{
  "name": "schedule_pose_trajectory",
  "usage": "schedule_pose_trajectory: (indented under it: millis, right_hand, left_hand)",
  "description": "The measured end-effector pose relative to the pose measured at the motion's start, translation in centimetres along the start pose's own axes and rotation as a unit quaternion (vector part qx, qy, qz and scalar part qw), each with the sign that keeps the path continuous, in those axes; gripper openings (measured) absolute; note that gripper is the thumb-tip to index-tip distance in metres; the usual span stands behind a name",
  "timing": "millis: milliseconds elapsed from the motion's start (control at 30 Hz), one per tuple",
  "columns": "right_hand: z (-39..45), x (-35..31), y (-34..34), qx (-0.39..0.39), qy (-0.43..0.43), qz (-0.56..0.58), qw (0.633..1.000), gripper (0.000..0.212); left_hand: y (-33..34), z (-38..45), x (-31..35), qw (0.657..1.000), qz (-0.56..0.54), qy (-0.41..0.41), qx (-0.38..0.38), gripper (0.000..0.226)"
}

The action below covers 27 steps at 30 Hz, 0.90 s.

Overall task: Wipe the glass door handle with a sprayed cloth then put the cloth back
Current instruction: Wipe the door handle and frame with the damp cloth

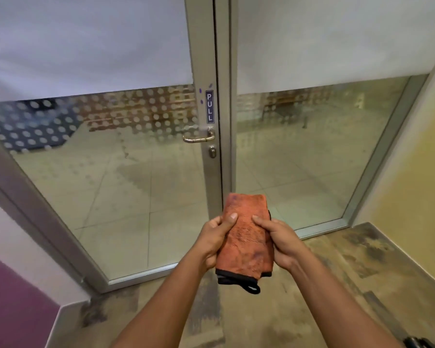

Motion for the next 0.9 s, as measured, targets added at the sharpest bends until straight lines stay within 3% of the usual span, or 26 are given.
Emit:
schedule_pose_trajectory:
  millis: [167,367,567,900]
  right_hand:
    - [4.1,-4.7,1.2,-0.024,0.004,-0.013,1.0,0.039]
    - [7.2,-8.8,3.1,-0.067,0.003,0.023,0.997,0.05]
    - [8.9,-10.7,6.4,-0.132,0.044,0.122,0.983,0.036]
    - [12.2,-16.0,13.5,-0.125,-0.046,0.184,0.974,0.033]
  left_hand:
    - [0.2,4.7,3.2,0.999,0.001,0.027,0.036,0.038]
    - [0.3,8.9,8.1,0.997,0.026,0.066,0.044,0.05]
    - [0.4,12.6,13.7,0.989,0.108,0.098,0.001,0.04]
    - [-1.0,19.1,23.0,0.955,0.221,0.17,-0.099,0.024]
Point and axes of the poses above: each hand's wrist, its own z-axis towards the middle knuckle, its own y-axis out of the palm, x = y × z, the point moved 10 cm from there along z, towards the middle knuckle, and after that the axes turned 10 degrees about y, right-handed, at the moved point
